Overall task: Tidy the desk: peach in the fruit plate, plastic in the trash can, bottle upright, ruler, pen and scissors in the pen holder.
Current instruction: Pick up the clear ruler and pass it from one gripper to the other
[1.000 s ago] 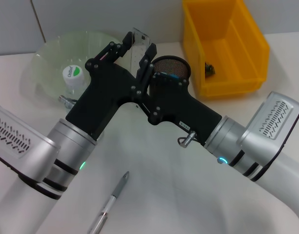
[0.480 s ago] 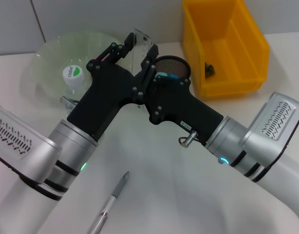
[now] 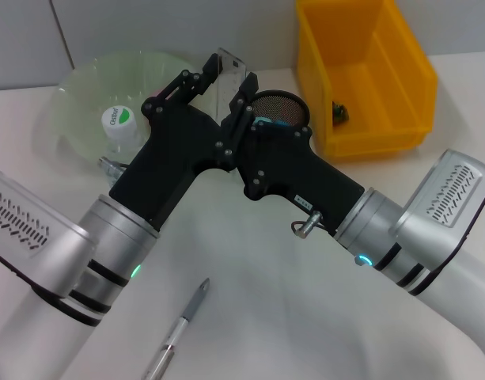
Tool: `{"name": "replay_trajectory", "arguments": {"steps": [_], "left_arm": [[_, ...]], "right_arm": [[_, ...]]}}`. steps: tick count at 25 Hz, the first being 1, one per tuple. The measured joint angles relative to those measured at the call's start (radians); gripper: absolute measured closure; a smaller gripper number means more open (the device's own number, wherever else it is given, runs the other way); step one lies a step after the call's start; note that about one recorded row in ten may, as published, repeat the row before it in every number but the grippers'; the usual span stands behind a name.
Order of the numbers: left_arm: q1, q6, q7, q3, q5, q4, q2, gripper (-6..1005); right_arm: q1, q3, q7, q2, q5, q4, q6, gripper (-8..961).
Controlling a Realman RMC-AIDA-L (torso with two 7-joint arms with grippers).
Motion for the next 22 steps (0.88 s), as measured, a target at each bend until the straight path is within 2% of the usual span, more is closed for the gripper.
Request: {"name": "replay_trajectory", "arguments": {"steps": [8, 14, 19, 22], "left_arm": [[0.000, 0.002, -0.056, -0.005, 0.008, -0.004, 0.000, 604], [0.001, 0.013, -0.059, 0.001, 0.010, -0.004, 0.000, 409], [0.011, 0.037, -0.063, 0.001, 0.011, -0.004, 0.000, 338], [0.025, 0.046, -0.089, 0.002, 0.030, -0.004, 0.001, 338]], "right_arm": [[-0.003, 0.000, 0.000, 0.000, 0.000, 0.003, -0.012, 941], [-0.009, 0.003, 0.000, 0.000, 0.001, 0.002, -0.013, 934], [-0.023, 0.040, -0.014, 0.000, 0.002, -0.012, -0.036, 928], [-0.042, 0.087, -0.031, -0.002, 0.002, -0.039, -0.069, 925]]}}
